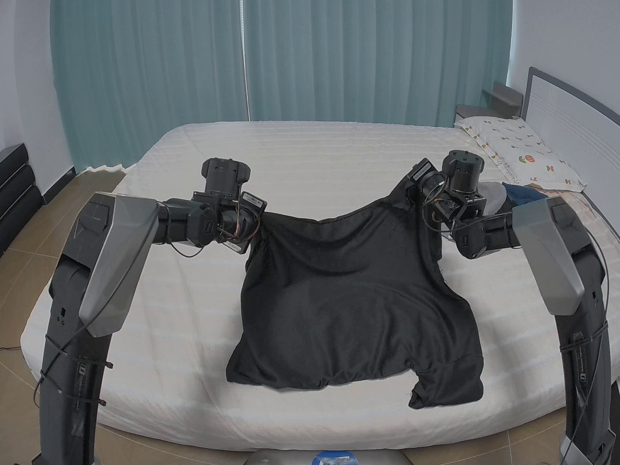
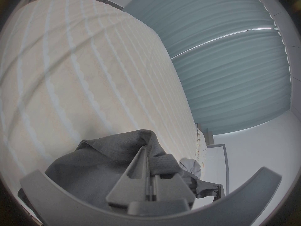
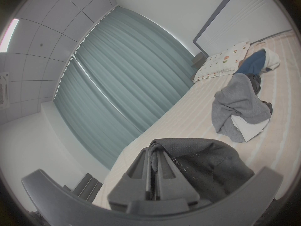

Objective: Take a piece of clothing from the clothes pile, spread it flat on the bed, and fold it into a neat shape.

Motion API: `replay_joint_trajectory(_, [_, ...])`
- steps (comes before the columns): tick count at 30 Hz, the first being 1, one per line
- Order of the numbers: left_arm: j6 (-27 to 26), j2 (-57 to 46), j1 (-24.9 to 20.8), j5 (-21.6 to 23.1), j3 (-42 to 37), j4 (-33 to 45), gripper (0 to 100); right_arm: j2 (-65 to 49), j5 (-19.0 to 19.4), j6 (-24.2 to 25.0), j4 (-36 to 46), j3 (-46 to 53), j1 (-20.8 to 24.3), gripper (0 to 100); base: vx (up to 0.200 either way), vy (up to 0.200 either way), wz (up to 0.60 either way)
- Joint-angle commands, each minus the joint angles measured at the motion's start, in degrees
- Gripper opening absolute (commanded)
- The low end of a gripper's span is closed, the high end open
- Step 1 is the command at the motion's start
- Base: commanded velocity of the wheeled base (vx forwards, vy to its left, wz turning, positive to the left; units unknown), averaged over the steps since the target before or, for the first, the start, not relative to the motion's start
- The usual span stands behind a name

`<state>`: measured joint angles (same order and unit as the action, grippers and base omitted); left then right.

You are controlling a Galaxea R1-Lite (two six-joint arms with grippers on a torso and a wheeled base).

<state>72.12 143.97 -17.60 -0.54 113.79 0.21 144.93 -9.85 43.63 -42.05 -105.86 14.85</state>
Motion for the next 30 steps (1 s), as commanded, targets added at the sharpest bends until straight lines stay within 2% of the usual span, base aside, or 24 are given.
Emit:
replay_joint_trajectory(1, [0.0,5.9,-0.1,-1.9,0.8,-2.4,0,9.0,-2.0,-0.1,-0.8,-5.1,0.0,0,0.0,0.0,0.0])
replay_joint_trajectory(4, [-0.3,7.1,0.1,-2.0,0.8,-2.7,0,11.5,-2.1,-0.4,0.0,-6.6,0.0,0,0.0,0.0,0.0])
replay_joint_trajectory(5, [-0.3,7.2,0.0,-2.0,0.8,-2.7,100,11.7,-2.1,-0.4,0.0,-6.7,0.0,100,0.0,0.0,0.0])
replay_joint_trajectory(12, [-3.1,10.8,0.4,-2.5,0.8,-1.6,100,15.6,-2.2,-3.6,3.0,-4.1,-1.0,100,0.0,0.0,0.0])
replay_joint_trajectory(17, [-3.4,10.5,2.1,-3.2,0.8,1.8,100,14.1,-3.0,-4.3,3.4,-0.2,-4.0,100,0.0,0.0,0.0])
replay_joint_trajectory(19, [-3.8,10.4,2.6,-5.3,0.8,2.0,100,13.4,-3.7,-4.3,3.5,0.0,-5.1,100,0.0,0.0,0.0])
replay_joint_trajectory(22, [-8.4,10.2,3.3,-11.7,0.8,1.8,100,11.1,-4.5,-4.3,3.3,1.4,-7.0,100,0.0,0.0,0.0])
replay_joint_trajectory(24, [-10.2,9.8,3.9,-14.0,0.8,1.3,100,9.1,-4.2,-4.3,3.5,3.1,-8.2,100,0.0,0.0,0.0])
replay_joint_trajectory(28, [-8.0,7.0,5.2,-13.8,0.8,1.5,100,4.8,-2.4,-3.7,3.1,10.0,-9.2,100,0.0,0.0,0.0])
replay_joint_trajectory(30, [-5.6,4.8,5.5,-9.8,0.6,2.6,100,1.0,1.1,-2.3,2.3,17.7,-9.4,100,0.0,0.0,0.0])
